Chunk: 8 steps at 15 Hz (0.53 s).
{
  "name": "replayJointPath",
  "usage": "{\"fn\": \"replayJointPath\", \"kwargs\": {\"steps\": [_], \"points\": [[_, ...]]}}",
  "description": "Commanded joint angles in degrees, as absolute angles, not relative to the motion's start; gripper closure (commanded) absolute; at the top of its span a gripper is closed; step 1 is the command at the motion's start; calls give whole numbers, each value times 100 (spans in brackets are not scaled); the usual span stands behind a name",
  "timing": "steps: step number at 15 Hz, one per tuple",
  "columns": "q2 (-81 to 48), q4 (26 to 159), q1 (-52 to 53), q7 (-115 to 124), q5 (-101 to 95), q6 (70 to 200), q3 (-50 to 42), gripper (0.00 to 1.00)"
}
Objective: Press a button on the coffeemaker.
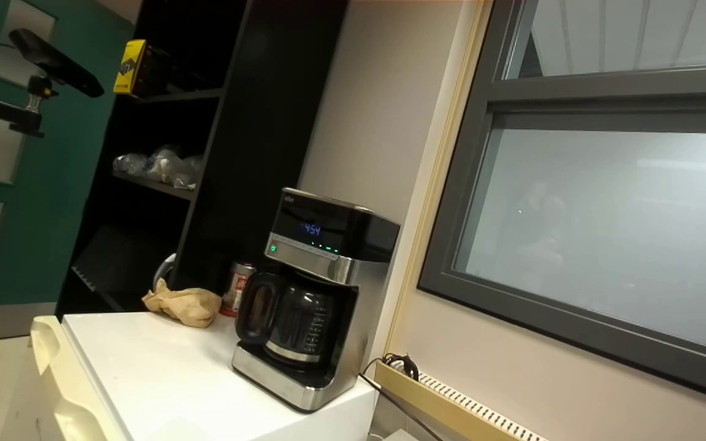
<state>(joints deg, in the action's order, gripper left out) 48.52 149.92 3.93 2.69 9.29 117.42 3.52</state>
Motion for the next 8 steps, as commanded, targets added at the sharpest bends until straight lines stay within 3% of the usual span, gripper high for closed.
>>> {"fn": "replayJointPath", "kwargs": {"steps": [1,8], "points": [[3935,14683,101,547,487,12227,611,0],[2395,14110,-365,1136,-853,13197,937,0]]}}
